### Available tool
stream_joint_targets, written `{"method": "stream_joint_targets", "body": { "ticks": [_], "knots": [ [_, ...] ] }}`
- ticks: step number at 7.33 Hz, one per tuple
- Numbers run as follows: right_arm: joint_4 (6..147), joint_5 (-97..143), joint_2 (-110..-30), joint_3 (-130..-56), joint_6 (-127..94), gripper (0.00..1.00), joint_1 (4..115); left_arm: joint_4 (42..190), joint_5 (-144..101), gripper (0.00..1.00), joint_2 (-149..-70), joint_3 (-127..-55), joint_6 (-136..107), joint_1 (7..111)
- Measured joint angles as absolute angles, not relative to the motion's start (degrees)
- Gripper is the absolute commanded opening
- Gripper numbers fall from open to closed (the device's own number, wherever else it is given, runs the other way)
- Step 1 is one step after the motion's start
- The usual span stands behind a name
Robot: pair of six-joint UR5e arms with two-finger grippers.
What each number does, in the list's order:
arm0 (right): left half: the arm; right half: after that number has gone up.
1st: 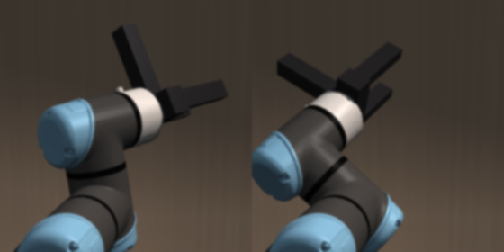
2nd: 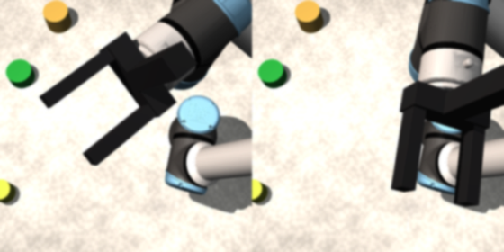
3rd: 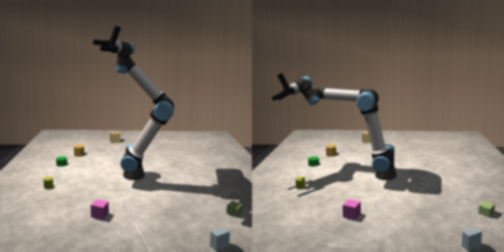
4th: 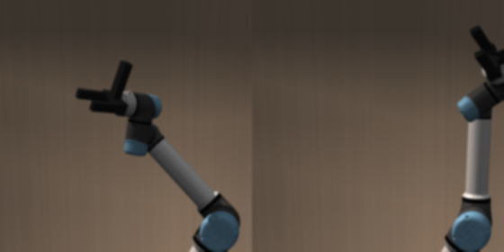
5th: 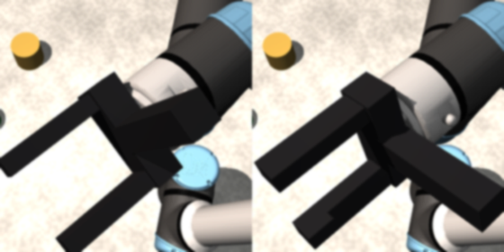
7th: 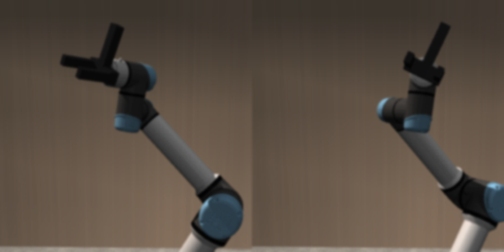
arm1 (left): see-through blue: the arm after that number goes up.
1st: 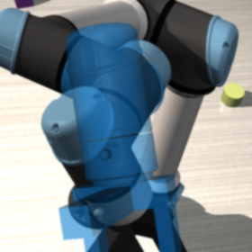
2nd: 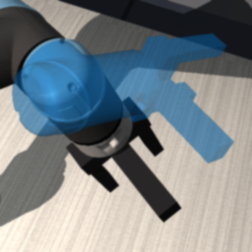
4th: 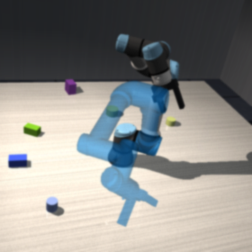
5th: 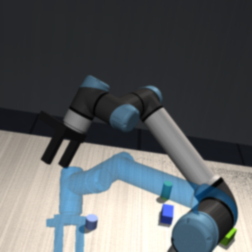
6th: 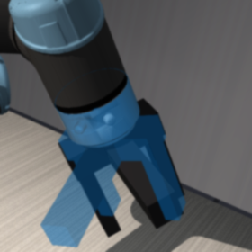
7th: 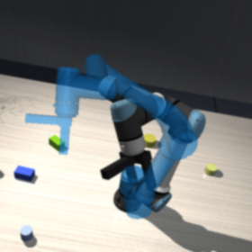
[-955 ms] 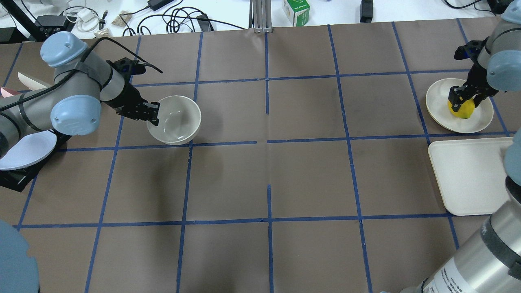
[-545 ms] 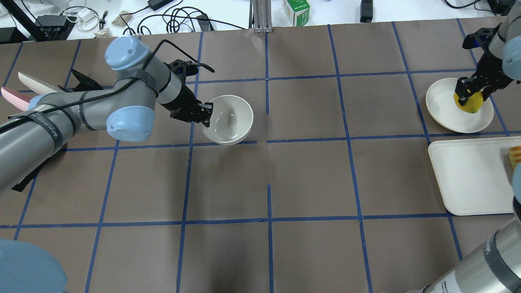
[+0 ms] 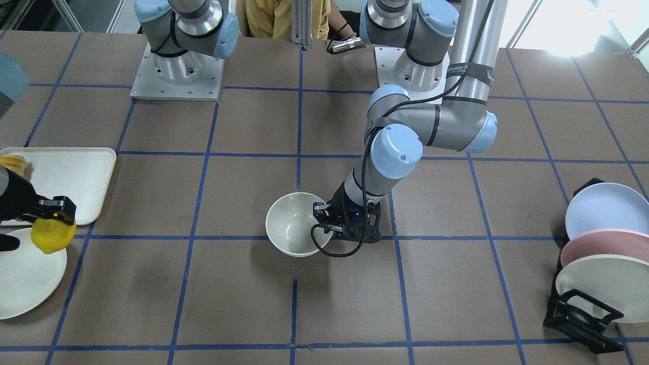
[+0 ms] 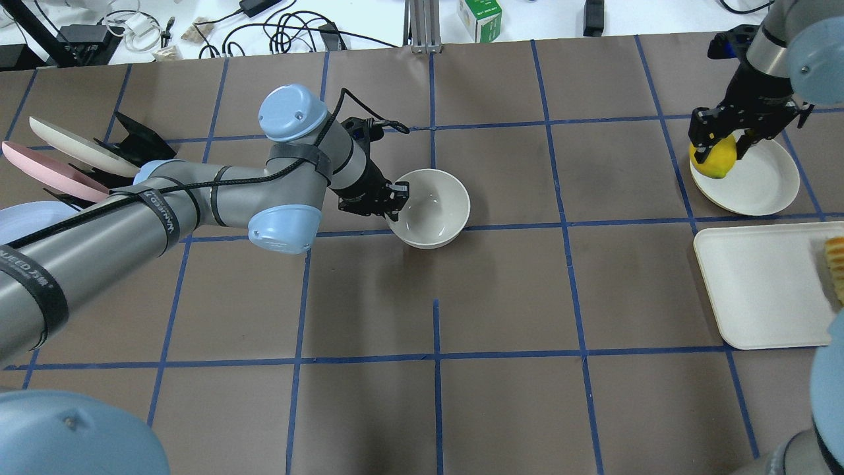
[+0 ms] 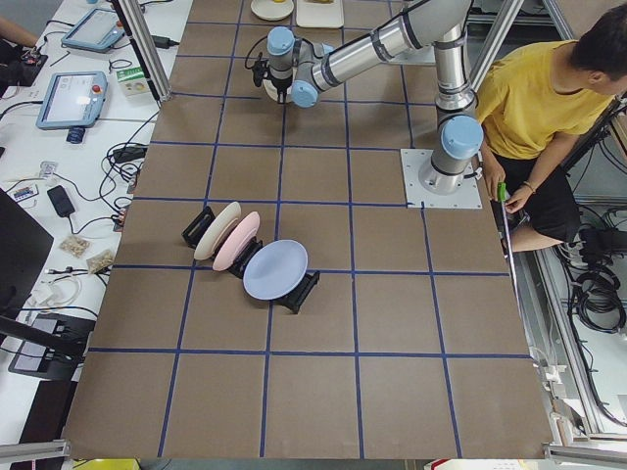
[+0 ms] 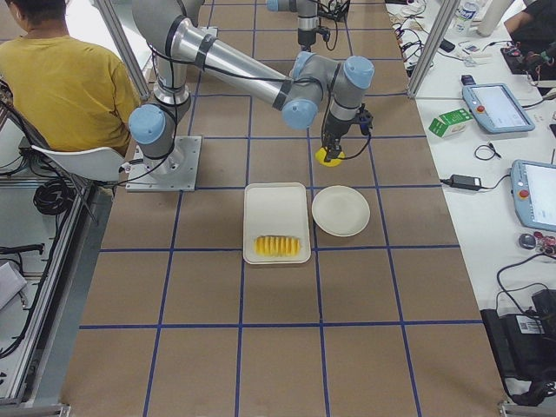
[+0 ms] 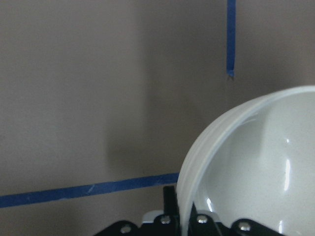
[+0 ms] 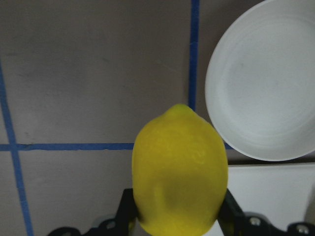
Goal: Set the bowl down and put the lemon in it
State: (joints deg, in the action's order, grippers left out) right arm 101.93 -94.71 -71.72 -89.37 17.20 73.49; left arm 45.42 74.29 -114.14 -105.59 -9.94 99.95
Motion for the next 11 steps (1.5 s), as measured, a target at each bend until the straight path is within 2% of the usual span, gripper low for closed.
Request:
{"method": "stream_joint_targets", "body": {
  "ticks": [1,2,4,6,9,11],
  "knots": [
    [100.98,-93.86,-72.77,-89.44,13.28,0.0,76.96,44.97,74.46,0.96,-114.99,-105.6,-10.43,100.26],
    [100.15,-93.29,-73.94,-89.5,9.32,0.0,81.35,43.55,74.88,1.0,-115.19,-105.18,-10.79,100.32],
    [100.0,-91.26,-74.97,-89.29,-1.66,0.0,91.76,45.77,80.05,1.0,-112.07,-101.62,-10.63,99.74],
    [102.76,-87.22,-74.24,-89.12,-11.17,0.0,99.27,59.2,82.61,1.0,-105.79,-97.67,-6.74,97.54],
    [110.76,-83.61,-70.26,-89.31,-16.87,0.0,105.82,75.15,85.44,1.0,-94.9,-96.14,2.4,90.73],
    [116.26,-83.16,-66.72,-89.59,-20.79,0.0,107.94,81.6,90.04,1.0,-90.49,-93.56,3.24,89.36]
  ]
}}
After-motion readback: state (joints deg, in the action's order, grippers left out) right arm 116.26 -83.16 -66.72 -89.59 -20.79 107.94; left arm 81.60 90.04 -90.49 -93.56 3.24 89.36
